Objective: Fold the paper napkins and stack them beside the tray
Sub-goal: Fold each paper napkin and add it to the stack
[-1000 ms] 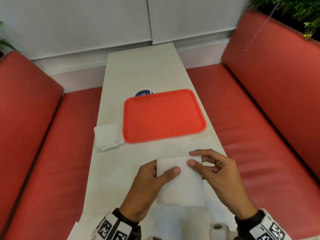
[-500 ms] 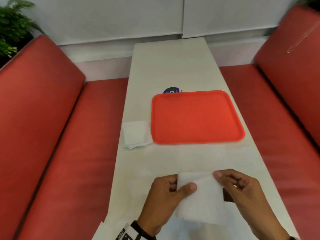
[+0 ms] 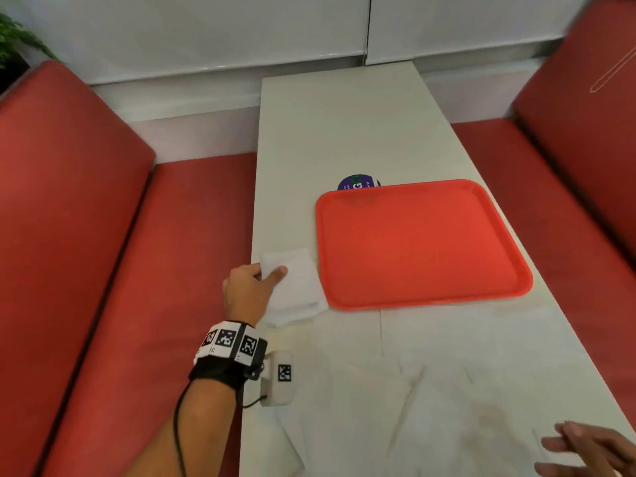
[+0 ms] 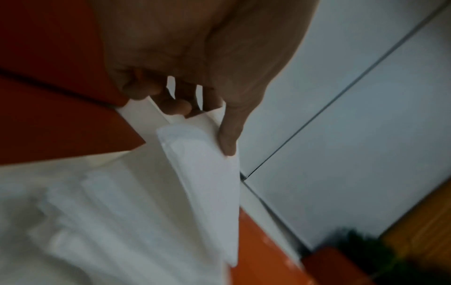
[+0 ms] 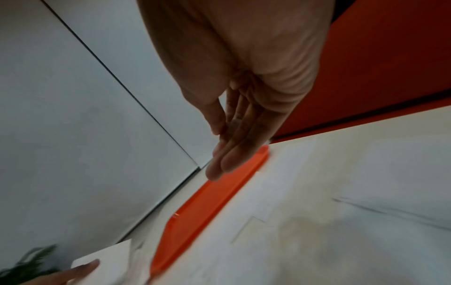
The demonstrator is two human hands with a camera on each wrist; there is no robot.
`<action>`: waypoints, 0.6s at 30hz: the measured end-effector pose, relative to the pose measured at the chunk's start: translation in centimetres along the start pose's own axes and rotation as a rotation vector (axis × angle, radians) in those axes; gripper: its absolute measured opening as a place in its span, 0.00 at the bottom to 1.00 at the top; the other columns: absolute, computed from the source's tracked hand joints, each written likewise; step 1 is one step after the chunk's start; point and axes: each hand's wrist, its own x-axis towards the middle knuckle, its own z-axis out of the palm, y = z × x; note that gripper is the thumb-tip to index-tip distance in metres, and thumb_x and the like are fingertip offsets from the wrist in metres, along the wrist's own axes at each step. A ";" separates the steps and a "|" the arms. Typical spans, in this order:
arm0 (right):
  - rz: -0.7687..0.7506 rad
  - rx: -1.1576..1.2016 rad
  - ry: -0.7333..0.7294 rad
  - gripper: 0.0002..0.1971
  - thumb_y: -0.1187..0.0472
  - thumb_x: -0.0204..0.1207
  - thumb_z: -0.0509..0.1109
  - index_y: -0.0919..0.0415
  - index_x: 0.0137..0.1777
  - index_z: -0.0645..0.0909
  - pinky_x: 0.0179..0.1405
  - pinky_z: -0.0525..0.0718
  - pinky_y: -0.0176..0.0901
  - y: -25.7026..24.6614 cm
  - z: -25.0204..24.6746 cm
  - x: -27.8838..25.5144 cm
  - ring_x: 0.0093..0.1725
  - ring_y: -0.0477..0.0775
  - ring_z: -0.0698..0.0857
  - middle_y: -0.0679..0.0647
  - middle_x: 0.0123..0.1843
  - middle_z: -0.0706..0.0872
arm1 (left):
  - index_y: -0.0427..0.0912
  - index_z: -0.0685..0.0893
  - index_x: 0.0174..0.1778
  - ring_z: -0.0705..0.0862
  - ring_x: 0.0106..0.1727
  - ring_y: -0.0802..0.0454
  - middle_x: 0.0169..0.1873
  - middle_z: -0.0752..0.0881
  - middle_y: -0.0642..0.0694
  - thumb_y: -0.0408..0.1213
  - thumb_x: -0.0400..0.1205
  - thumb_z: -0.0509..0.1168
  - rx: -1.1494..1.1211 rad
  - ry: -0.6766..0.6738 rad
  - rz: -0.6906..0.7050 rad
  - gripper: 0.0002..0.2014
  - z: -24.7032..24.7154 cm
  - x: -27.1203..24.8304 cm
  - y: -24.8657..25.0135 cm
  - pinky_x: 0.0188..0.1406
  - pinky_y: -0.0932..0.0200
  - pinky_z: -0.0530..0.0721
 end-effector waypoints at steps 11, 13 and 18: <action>-0.334 -0.959 0.813 0.03 0.62 0.79 0.75 0.58 0.44 0.88 0.34 0.86 0.30 -1.7 5.1 1.8 0.39 0.61 0.93 0.57 0.45 0.92 | 0.47 0.71 0.65 0.83 0.63 0.36 0.60 0.85 0.41 0.51 0.71 0.81 0.246 0.185 0.027 0.33 1.4 1.0 -1.9 0.60 0.38 0.76; -0.304 -1.119 0.846 0.04 0.60 0.78 0.76 0.58 0.50 0.88 0.39 0.81 0.23 -3.2 3.4 3.7 0.47 0.61 0.90 0.57 0.53 0.88 | 0.48 0.71 0.65 0.83 0.62 0.35 0.59 0.85 0.40 0.53 0.70 0.81 0.175 0.223 0.014 0.34 0.5 -0.1 -1.3 0.60 0.37 0.79; -0.124 -1.448 0.872 0.26 0.50 0.76 0.77 0.63 0.71 0.80 0.74 0.70 0.58 -5.5 -0.9 8.9 0.71 0.70 0.75 0.69 0.68 0.79 | 0.45 0.74 0.59 0.83 0.52 0.34 0.50 0.83 0.34 0.42 0.78 0.77 0.022 0.250 0.091 0.20 -1.4 -7.2 0.4 0.49 0.42 0.79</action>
